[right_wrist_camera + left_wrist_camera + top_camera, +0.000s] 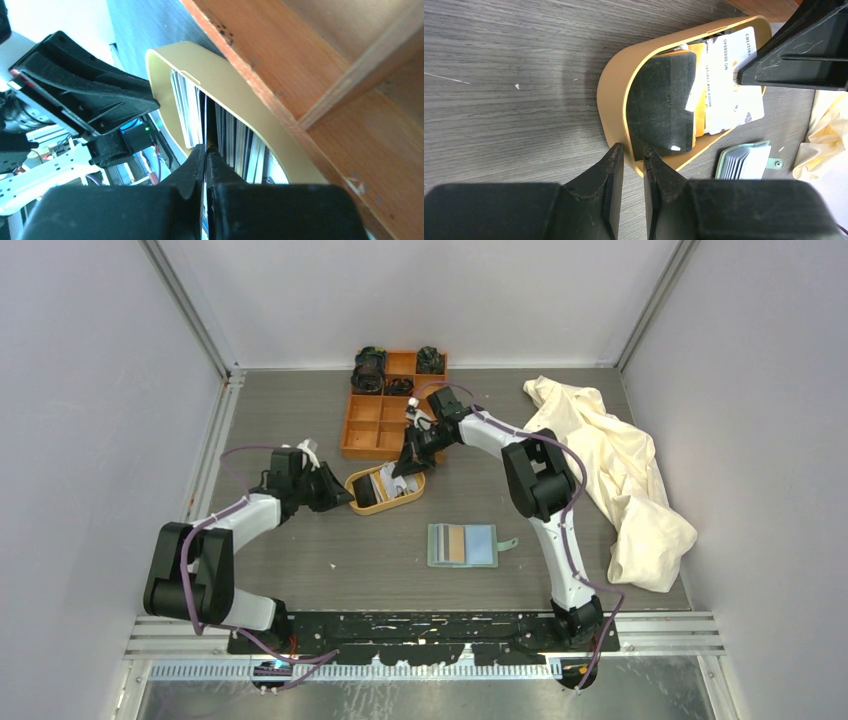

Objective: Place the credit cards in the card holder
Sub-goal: Pick up the credit card from the storage box.

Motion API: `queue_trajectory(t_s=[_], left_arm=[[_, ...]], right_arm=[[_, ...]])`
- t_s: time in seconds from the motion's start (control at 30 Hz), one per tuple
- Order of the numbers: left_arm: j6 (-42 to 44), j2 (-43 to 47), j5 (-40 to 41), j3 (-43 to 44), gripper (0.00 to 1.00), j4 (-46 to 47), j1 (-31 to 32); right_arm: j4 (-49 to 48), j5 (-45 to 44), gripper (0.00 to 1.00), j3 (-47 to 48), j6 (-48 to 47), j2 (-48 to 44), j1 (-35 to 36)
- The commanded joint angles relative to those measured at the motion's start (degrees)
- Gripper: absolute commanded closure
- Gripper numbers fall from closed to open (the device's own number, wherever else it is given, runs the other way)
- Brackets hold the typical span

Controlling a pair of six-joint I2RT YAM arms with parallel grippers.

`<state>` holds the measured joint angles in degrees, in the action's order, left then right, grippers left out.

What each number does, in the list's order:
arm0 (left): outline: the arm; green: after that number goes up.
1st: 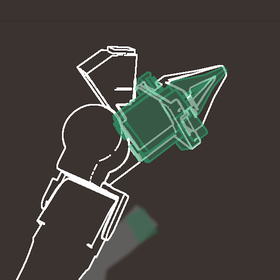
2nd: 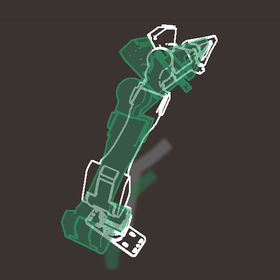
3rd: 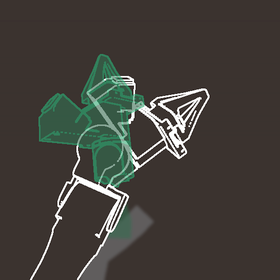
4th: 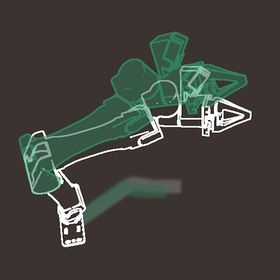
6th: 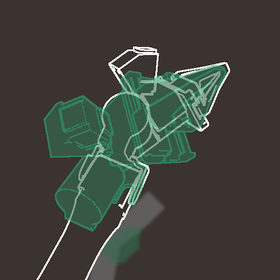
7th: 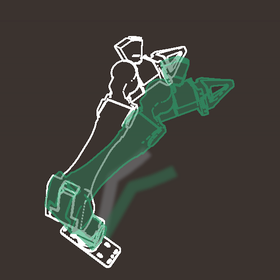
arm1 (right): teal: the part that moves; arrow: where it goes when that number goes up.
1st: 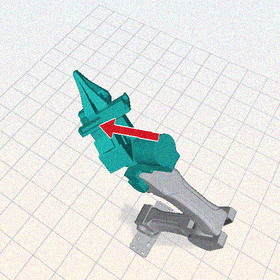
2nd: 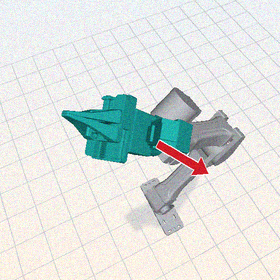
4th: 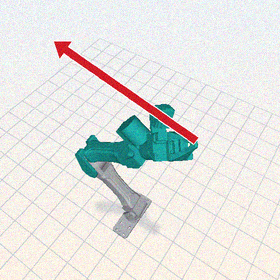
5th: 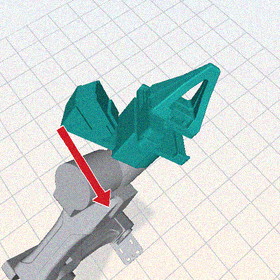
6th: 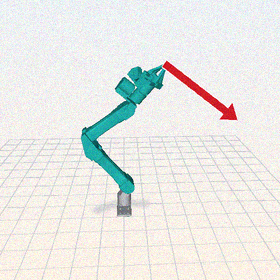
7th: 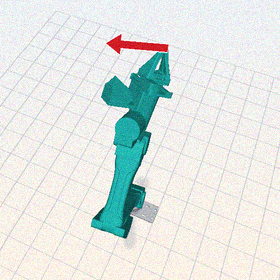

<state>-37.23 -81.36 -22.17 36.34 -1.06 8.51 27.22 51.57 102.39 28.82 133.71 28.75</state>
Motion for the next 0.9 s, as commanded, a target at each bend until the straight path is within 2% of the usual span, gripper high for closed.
queue_trajectory(t_s=[0.0, 0.17, 0.43, 0.57, 0.7, 0.73, 0.87], left_arm=[[-0.07, 2.94, -2.78, 1.26, 0.78, 1.55, 0.19], [-0.75, 6.33, -3.52, 0.94, 0.76, 1.26, 0.22], [-3.30, 14.96, -5.08, -1.01, 0.69, 2.32, 0.23], [-5.48, 20.99, -5.37, -4.14, 0.51, 4.62, 0.25], [-9.61, 26.81, -7.86, -8.39, 0.27, 12.19, 0.19], [-11.08, 27.98, -8.74, -9.76, 0.24, 15.06, 0.19], [-18.47, 29.14, -16.01, -15.33, 0.23, 32.72, 0.31]], right_arm=[[2.98, -3.49, 0.97, 0.28, -4.62, -6.38, -0.19], [4.91, -8.26, 0.99, -0.72, -10.38, -11.03, -0.85], [5.84, -10.13, 0.99, -4.09, -15.11, -16.74, -2.90], [5.69, -10.34, 0.99, -6.36, -17.11, -19.40, -3.74], [1.32, -4.63, 0.99, -11.70, -17.48, -24.75, -4.91], [-0.57, -2.90, 0.99, -14.10, -17.71, -26.67, -5.28], [-9.96, 5.51, 0.99, -24.82, -17.39, -35.32, -7.01]])
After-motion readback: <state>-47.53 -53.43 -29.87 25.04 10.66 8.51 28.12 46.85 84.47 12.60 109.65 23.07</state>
